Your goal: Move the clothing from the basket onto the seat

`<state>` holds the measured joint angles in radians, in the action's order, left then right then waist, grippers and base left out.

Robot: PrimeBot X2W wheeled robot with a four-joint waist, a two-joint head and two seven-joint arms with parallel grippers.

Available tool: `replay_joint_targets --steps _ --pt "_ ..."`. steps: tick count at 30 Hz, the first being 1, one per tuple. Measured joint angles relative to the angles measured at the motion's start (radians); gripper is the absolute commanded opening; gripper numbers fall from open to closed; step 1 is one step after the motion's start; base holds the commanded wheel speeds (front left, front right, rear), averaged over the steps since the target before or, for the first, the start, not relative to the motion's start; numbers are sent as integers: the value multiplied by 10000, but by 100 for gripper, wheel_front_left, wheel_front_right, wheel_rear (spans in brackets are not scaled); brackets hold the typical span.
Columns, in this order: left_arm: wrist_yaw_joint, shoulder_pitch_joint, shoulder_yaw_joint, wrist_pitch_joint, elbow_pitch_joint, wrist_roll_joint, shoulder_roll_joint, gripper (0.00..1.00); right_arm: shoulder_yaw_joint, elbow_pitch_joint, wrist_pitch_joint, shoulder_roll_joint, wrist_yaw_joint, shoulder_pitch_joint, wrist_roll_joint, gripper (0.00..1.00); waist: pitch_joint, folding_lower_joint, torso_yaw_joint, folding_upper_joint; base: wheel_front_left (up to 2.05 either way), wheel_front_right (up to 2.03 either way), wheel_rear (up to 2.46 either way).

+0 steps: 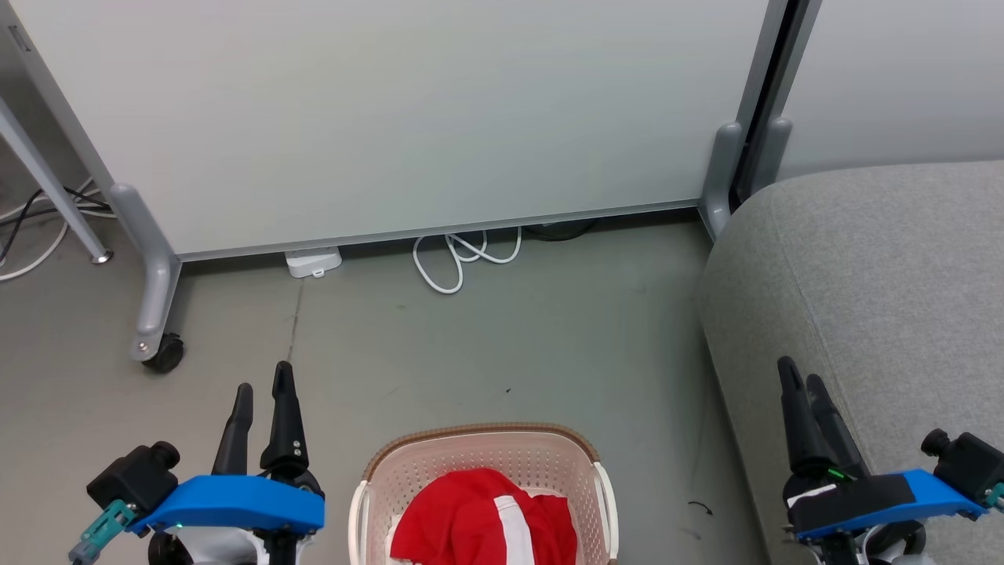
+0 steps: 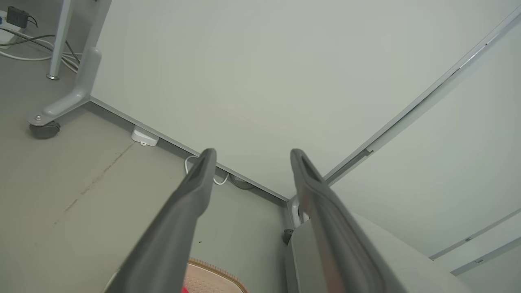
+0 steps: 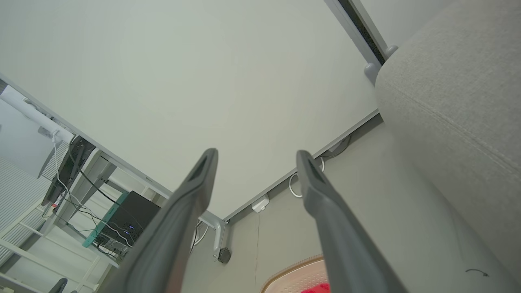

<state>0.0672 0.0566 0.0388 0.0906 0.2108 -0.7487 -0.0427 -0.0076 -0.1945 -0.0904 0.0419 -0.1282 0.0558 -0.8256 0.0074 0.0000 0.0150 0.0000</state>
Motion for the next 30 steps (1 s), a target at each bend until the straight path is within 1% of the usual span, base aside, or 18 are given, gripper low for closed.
replay_joint_targets --steps 12,26,30 --pt "-92 32 276 357 33 1555 -13 100 100 -25 -353 6 -8 -33 1540 100 2 0 21 0 0 0 0" --pt "-157 70 562 706 40 3080 -27 100 286 -109 -702 15 -8 -34 3114 100 -29 0 94 0 0 0 0" --pt "-236 70 619 802 59 3482 -33 100 303 -119 -796 17 -8 -35 3540 100 -35 0 125 0 0 0 0"
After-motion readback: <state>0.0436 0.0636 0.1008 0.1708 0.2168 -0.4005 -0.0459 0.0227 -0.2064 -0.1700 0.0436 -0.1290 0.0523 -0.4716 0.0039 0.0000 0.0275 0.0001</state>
